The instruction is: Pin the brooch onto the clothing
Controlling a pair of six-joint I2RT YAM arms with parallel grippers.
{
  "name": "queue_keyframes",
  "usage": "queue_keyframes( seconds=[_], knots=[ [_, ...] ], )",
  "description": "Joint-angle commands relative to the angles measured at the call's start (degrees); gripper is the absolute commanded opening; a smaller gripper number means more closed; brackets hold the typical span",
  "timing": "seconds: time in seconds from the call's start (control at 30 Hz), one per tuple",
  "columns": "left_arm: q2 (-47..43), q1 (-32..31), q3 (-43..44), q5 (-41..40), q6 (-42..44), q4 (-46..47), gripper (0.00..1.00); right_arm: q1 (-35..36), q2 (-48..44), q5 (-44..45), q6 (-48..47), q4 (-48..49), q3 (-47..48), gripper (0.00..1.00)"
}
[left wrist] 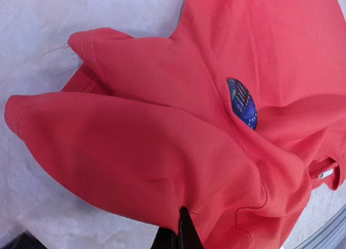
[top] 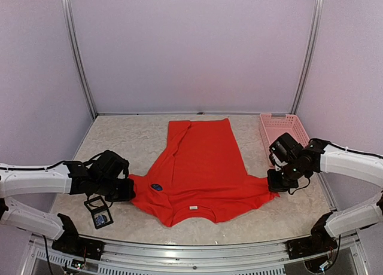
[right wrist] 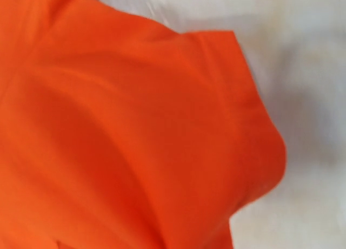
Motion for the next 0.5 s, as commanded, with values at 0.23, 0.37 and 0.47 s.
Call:
queue_keyframes(
  seconds=[0.23, 0.37, 0.47],
  knots=[
    [-9.74, -12.27, 6.51, -11.89, -11.07, -18.64, 0.55, 1.81, -1.86, -1.02, 3.10, -16.89, 7.57, 0.44],
    [-1.02, -7.95, 21.13, -18.02, 3.65, -17.02, 0.56, 1.78, 5.50, 5.50, -2.94, -16.98, 21.38, 0.47],
    [7.12, -0.62, 27.41, -7.94, 14.17, -4.11, 0.56, 1.51, 14.60, 7.50, -11.93, -7.95, 30.43, 0.47]
  ],
)
